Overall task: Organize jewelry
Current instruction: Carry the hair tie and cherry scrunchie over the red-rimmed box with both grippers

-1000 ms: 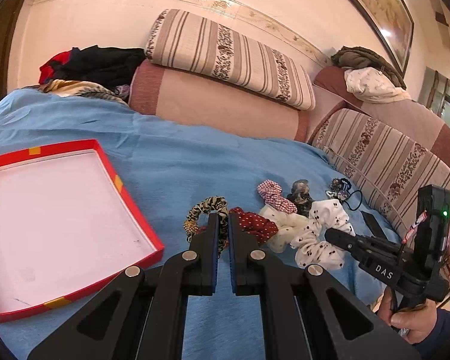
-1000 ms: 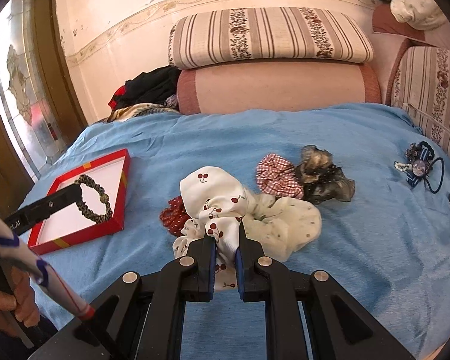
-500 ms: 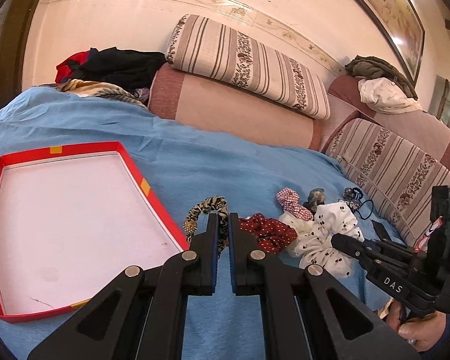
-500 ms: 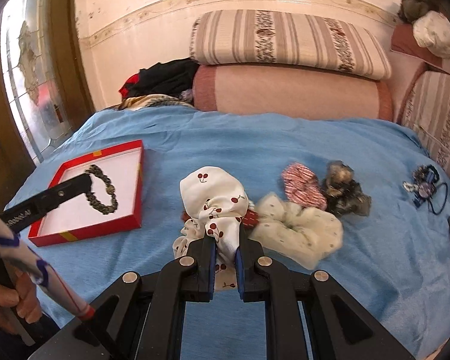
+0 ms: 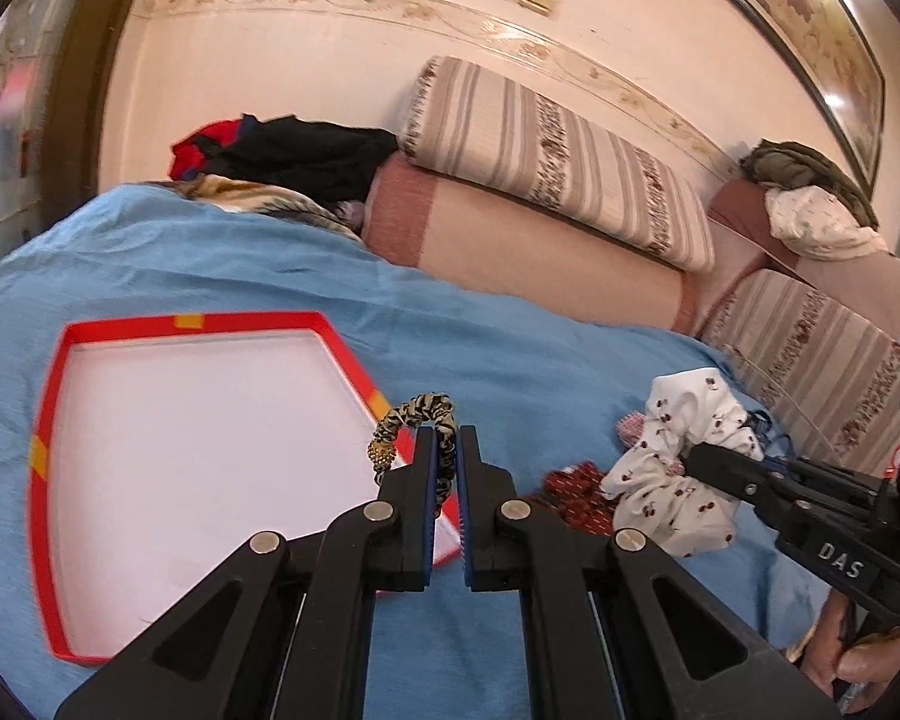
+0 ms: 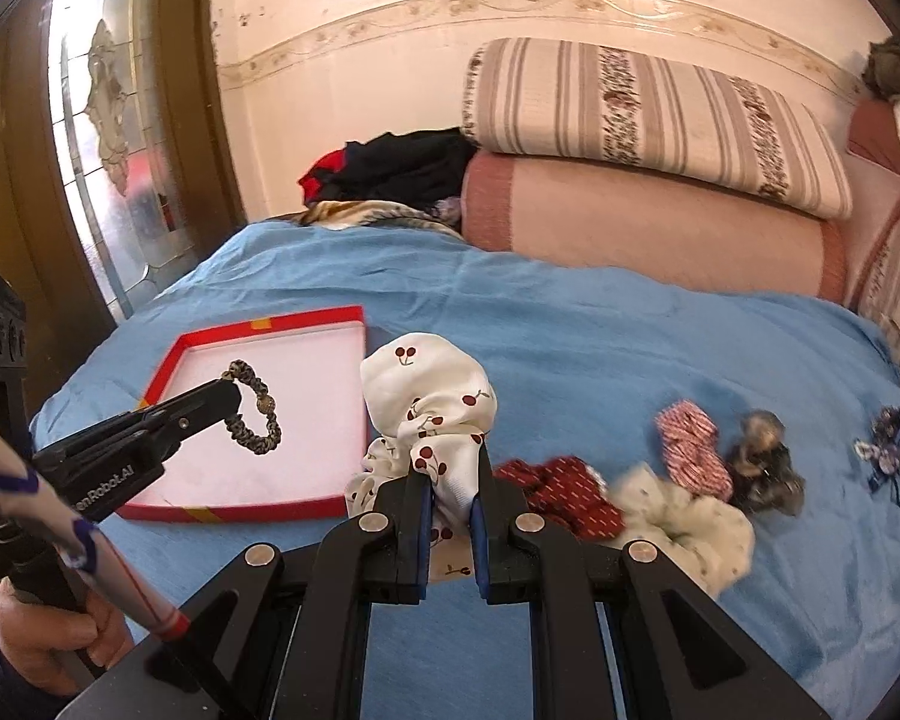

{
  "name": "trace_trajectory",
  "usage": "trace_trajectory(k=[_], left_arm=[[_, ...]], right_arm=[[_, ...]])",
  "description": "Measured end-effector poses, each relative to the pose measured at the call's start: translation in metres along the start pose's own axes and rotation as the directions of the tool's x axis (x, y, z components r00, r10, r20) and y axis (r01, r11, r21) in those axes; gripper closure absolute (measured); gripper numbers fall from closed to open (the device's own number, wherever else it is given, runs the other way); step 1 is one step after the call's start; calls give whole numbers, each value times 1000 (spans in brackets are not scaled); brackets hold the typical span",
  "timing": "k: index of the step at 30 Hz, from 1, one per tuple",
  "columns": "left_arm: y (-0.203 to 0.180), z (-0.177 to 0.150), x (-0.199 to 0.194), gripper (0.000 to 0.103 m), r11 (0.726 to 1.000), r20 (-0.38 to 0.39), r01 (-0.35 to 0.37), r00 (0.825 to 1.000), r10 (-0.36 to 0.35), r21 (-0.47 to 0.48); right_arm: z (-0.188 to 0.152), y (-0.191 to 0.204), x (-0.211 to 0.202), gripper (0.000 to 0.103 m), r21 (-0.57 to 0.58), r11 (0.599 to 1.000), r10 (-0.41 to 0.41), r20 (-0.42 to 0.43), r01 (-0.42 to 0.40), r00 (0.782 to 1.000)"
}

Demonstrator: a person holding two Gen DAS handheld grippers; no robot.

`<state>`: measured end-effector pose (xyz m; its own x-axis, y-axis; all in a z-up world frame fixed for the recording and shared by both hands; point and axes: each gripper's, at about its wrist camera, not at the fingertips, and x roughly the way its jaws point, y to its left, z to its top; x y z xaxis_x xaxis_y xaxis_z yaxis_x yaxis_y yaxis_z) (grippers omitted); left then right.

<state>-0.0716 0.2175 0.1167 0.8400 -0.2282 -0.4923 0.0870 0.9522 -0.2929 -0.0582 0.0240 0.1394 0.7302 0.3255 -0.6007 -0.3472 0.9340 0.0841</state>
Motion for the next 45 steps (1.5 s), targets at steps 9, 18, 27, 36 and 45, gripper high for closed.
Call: trace_trajectory(k=[9, 18, 27, 36, 45], left_arm=[[23, 7, -7, 97, 997, 22, -74, 997, 75, -24], [36, 15, -7, 97, 989, 31, -132, 990, 134, -58], [60, 27, 3, 97, 971, 12, -227, 973, 229, -76], [92, 45, 23, 97, 945, -15, -313, 950, 313, -95], [118, 53, 51, 97, 922, -71, -368, 930, 362, -122]], right_arm=[[17, 30, 10, 91, -43, 998, 49, 5, -49, 999], [33, 52, 23, 91, -81, 992, 93, -2, -93, 996], [45, 70, 46, 91, -79, 988, 134, -27, -136, 991], [61, 87, 81, 91, -76, 983, 163, -66, -168, 984], [80, 108, 122, 91, -88, 977, 184, -105, -193, 977]])
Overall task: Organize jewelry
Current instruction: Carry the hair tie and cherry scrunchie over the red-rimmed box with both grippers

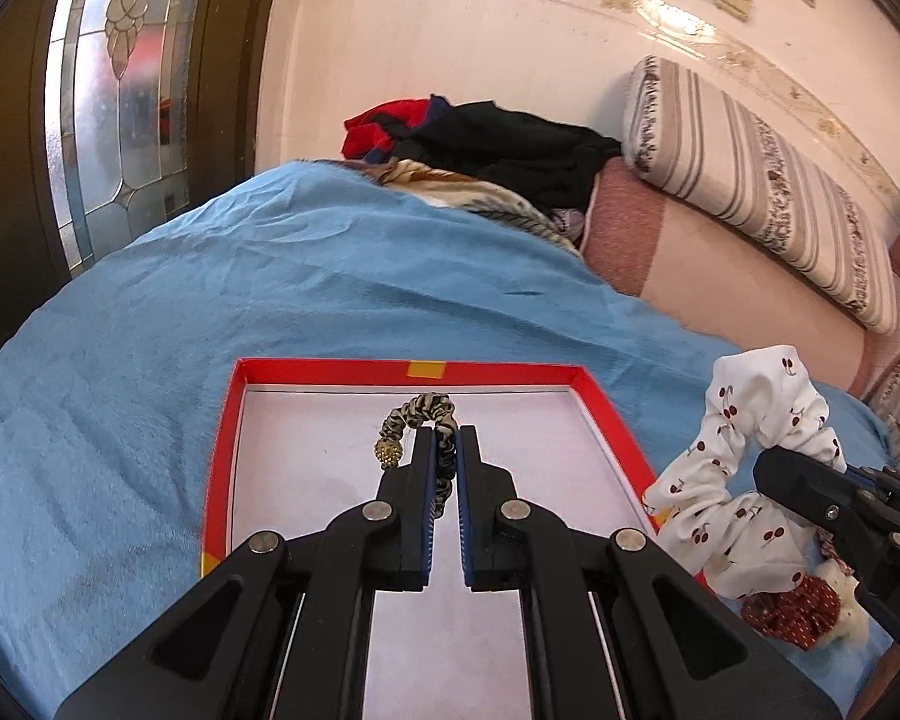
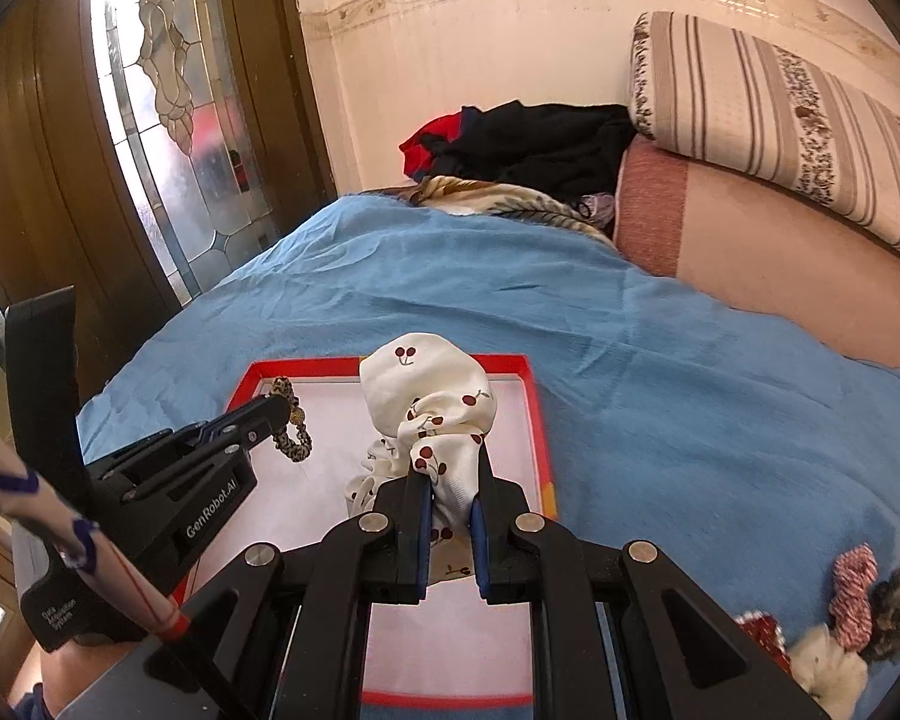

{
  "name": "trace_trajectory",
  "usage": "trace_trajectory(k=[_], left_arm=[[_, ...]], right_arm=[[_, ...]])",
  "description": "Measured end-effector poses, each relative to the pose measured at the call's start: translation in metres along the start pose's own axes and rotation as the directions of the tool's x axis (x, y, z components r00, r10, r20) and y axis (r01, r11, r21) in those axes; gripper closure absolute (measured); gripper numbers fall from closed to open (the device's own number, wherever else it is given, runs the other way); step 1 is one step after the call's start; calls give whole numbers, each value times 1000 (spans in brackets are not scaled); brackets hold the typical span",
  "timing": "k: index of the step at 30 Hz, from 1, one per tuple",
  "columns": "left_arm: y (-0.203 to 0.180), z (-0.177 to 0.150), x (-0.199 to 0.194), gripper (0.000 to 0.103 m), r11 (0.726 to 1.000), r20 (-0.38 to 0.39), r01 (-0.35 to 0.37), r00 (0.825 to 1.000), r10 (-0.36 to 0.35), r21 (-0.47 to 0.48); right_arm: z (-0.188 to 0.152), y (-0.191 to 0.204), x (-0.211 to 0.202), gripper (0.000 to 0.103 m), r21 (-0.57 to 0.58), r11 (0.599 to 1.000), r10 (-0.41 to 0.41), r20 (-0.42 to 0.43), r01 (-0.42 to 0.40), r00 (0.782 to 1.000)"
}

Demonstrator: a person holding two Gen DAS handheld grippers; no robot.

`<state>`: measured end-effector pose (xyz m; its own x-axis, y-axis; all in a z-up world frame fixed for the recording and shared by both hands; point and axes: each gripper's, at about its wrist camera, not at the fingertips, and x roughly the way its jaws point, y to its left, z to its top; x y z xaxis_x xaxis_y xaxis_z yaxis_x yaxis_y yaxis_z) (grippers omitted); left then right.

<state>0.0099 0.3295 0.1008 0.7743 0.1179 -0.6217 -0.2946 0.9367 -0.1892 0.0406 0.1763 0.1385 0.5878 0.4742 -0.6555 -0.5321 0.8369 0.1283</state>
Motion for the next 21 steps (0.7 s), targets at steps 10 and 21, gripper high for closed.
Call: trace_trajectory(k=[10, 21], left_arm=[[15, 15, 42, 97, 998, -62, -57, 997, 54, -42], [34, 18, 68, 97, 993, -119, -77, 991, 67, -85]], right_arm=[[26, 0, 51, 91, -14, 1000, -12, -46, 11, 999], [38, -8, 104, 91, 88, 995, 54, -116, -44, 992]])
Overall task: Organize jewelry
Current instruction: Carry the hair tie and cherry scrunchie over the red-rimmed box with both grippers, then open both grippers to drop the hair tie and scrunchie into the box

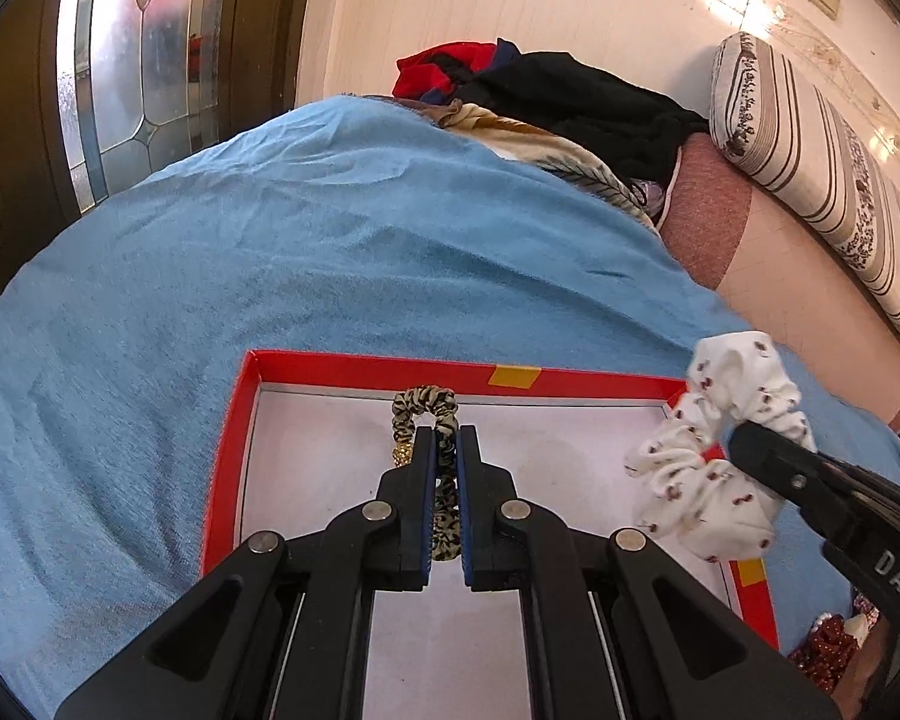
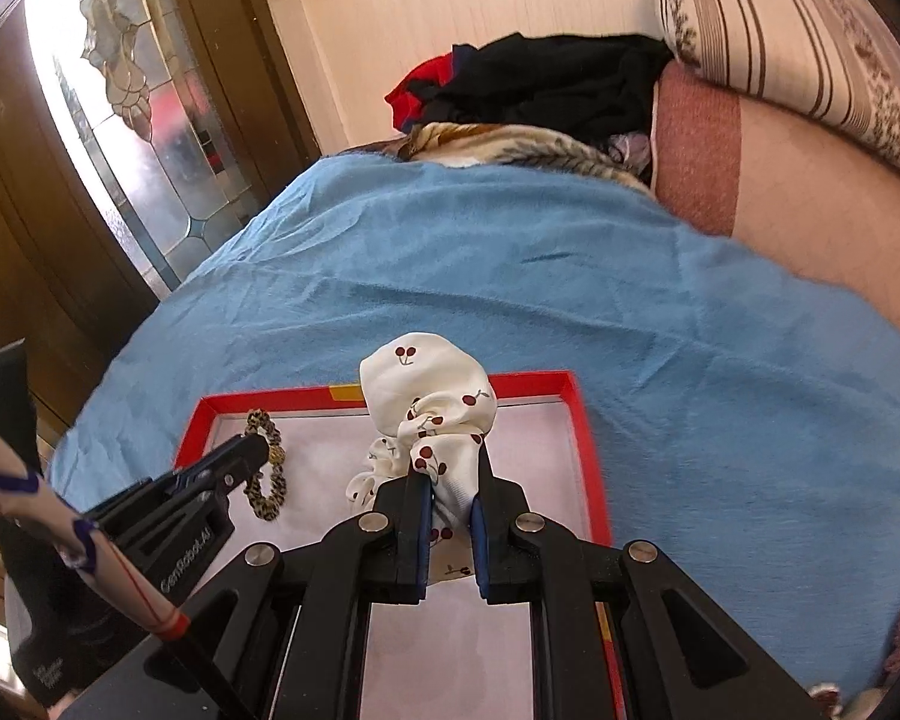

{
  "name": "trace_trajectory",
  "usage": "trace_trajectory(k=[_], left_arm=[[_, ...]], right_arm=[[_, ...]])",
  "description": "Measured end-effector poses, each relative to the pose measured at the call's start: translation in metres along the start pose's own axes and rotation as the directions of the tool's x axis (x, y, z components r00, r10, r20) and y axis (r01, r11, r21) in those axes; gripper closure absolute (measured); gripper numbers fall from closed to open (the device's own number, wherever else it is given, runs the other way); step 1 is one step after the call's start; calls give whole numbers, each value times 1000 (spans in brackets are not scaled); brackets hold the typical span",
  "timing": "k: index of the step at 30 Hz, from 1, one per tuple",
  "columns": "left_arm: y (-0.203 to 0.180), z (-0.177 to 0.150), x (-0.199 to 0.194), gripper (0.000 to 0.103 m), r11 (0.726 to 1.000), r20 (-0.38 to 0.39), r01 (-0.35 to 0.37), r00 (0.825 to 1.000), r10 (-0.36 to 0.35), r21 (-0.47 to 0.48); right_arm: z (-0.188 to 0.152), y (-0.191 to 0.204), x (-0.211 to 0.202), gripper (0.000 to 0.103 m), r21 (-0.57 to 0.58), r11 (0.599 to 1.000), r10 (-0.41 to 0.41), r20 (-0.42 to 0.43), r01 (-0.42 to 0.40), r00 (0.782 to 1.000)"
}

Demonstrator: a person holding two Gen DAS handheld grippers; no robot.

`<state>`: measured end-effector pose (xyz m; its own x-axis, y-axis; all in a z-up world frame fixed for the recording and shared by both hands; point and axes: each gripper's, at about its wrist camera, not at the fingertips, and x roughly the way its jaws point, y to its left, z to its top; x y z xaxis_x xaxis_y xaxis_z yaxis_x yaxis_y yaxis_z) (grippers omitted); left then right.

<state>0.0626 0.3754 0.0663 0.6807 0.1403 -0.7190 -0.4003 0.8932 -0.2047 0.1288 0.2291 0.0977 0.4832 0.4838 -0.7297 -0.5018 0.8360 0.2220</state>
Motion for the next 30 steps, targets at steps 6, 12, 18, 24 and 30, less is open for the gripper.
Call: trace_trajectory(k=[6, 12, 18, 24, 30], left_arm=[[4, 0, 4, 97, 1000, -20, -8, 1000, 7, -15], [7, 0, 10, 97, 1000, -42, -14, 999, 13, -25], [7, -1, 12, 93, 1000, -55, -16, 998, 14, -27], [6, 0, 12, 71, 1000, -53, -17, 998, 16, -25], [4, 1, 9, 56, 999, -42, -18, 999, 17, -27]], right_arm=[[0, 2, 18, 91, 31, 999, 29, -26, -28, 999], [2, -2, 35, 90, 51, 998, 31, -49, -29, 998], [2, -8, 53, 89, 79, 997, 32, -76, -26, 997], [0, -17, 57, 73, 110, 994, 22, -80, -13, 997], [2, -22, 45, 51, 110, 994, 23, -55, -17, 998]])
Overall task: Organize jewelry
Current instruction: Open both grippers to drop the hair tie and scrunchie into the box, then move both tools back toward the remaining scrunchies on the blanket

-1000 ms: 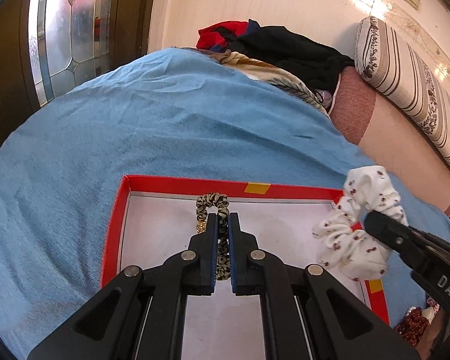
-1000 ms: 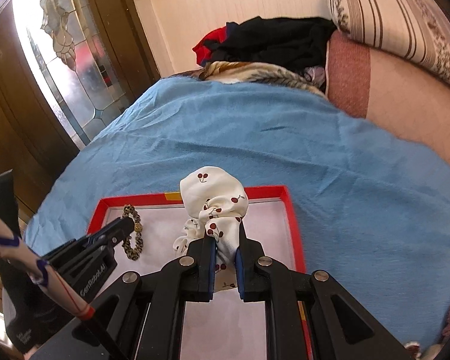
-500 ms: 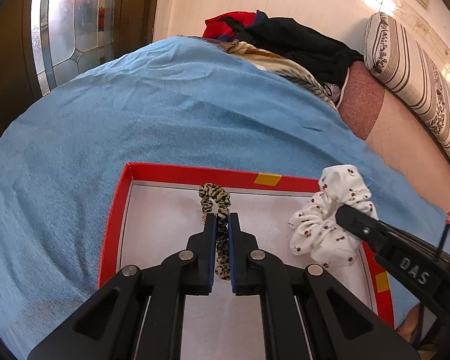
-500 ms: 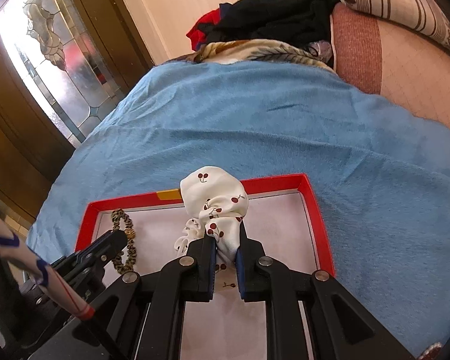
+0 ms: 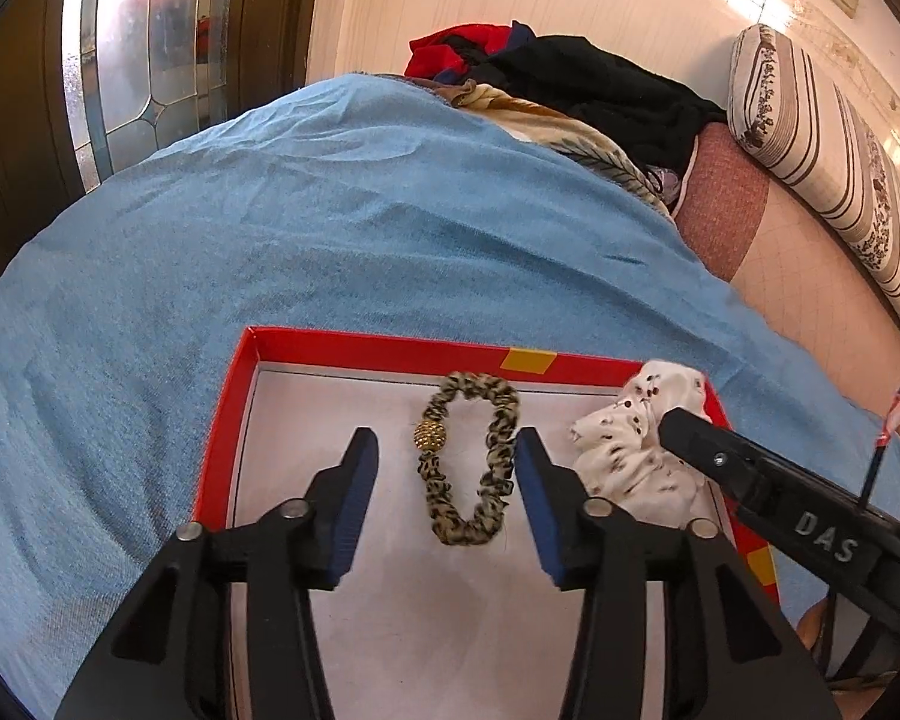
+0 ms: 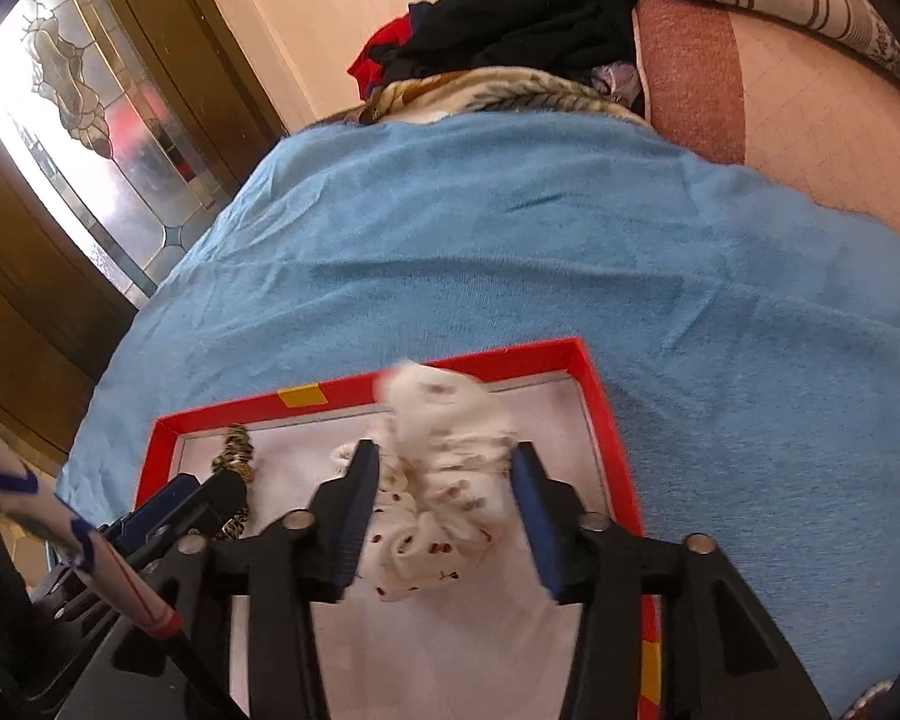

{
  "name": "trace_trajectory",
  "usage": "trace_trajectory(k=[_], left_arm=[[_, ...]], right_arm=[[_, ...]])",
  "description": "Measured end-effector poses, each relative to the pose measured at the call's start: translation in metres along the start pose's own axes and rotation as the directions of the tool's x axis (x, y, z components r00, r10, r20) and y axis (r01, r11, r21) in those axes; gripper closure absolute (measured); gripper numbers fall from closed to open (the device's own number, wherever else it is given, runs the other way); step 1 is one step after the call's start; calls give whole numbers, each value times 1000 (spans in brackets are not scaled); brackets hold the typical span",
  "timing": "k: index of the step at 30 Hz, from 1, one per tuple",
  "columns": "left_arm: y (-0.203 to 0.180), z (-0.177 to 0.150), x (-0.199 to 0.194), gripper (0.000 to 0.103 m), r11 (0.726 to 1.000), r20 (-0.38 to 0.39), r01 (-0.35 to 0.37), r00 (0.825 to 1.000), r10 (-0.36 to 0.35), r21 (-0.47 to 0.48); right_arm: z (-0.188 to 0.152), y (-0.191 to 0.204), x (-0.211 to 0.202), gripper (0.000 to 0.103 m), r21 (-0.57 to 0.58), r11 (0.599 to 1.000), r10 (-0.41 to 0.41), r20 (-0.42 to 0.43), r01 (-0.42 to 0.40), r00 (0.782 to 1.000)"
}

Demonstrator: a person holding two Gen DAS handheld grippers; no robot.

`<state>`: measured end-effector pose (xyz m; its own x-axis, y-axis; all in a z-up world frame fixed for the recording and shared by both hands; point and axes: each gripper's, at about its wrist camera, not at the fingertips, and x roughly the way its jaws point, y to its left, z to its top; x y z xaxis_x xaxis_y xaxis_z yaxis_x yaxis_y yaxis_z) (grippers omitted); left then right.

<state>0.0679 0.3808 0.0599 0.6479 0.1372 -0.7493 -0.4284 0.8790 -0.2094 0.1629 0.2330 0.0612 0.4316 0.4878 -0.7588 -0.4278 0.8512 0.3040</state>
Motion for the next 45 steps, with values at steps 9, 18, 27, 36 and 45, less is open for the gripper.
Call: trace_trajectory(k=[9, 18, 27, 36, 45], left_arm=[[0, 0, -17, 42, 1000, 34, -16, 999, 16, -4], [21, -35, -36, 42, 999, -30, -11, 999, 9, -46], [4, -81, -69, 42, 997, -18, -28, 999, 30, 74], [-33, -107, -145, 34, 985, 188, -4, 982, -29, 170], [-105, -154, -187, 32, 944, 142, 161, 968, -209, 289]], right_arm=[[-11, 0, -27, 49, -26, 1000, -3, 51, 4, 999], [-52, -4, -36, 49, -22, 999, -40, 49, 41, 998], [-95, -11, -75, 49, -19, 998, -59, 64, 61, 996], [-132, -34, -160, 41, 27, 999, -31, 197, 26, 980], [-192, -103, -252, 40, 113, 990, -114, 271, 86, 956]])
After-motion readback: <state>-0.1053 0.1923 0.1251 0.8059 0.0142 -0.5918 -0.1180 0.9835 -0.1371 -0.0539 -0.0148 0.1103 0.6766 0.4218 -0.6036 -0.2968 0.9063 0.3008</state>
